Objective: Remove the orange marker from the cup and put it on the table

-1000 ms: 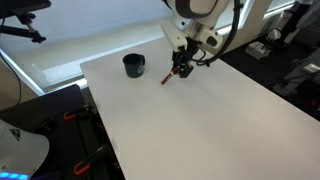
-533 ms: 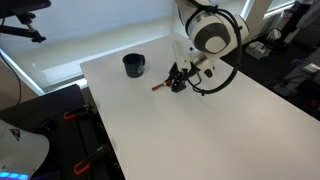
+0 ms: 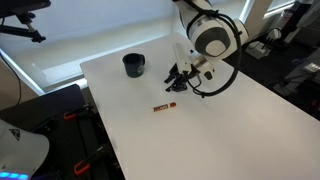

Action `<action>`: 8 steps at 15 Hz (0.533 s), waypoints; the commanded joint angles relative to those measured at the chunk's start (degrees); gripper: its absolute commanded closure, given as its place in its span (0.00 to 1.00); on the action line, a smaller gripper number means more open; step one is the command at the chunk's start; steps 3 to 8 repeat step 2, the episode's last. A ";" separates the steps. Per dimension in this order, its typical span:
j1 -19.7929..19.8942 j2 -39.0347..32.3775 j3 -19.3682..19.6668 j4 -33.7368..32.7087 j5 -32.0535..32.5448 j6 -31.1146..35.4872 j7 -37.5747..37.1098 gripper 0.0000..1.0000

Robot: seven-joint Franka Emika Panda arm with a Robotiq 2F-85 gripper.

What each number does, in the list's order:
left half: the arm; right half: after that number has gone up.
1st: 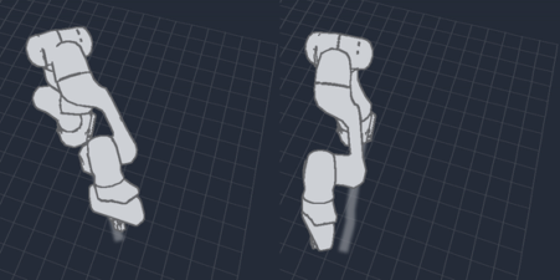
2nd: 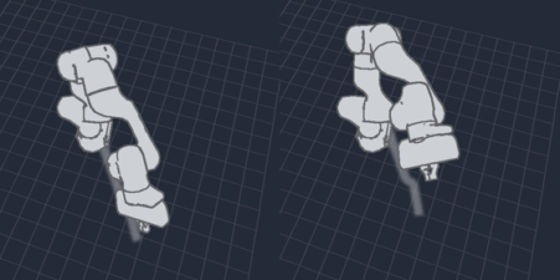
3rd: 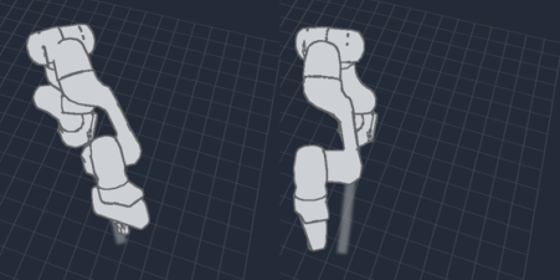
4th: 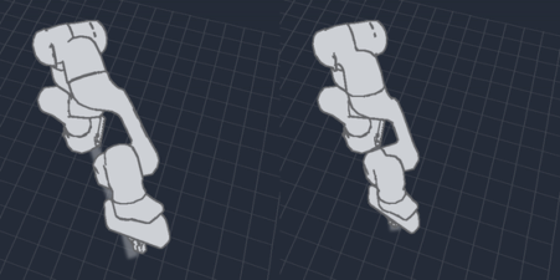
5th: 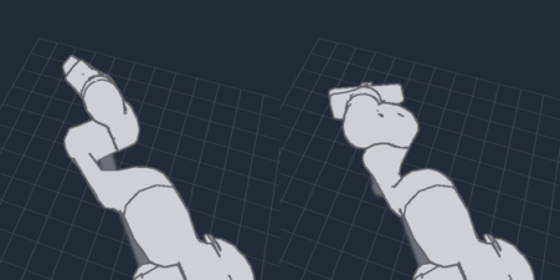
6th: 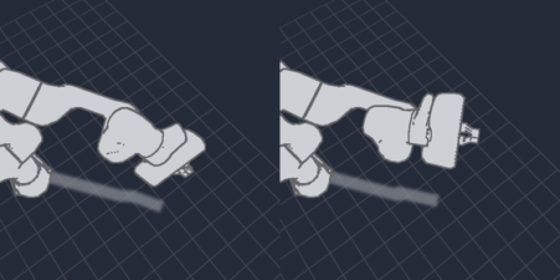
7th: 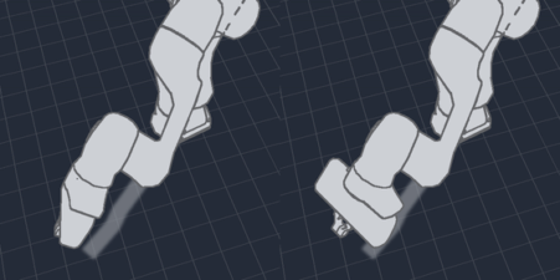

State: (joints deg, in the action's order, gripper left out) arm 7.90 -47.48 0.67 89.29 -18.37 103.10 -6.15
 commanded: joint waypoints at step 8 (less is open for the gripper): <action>-0.15 -0.12 0.23 -0.22 -0.12 -0.18 0.08 0.51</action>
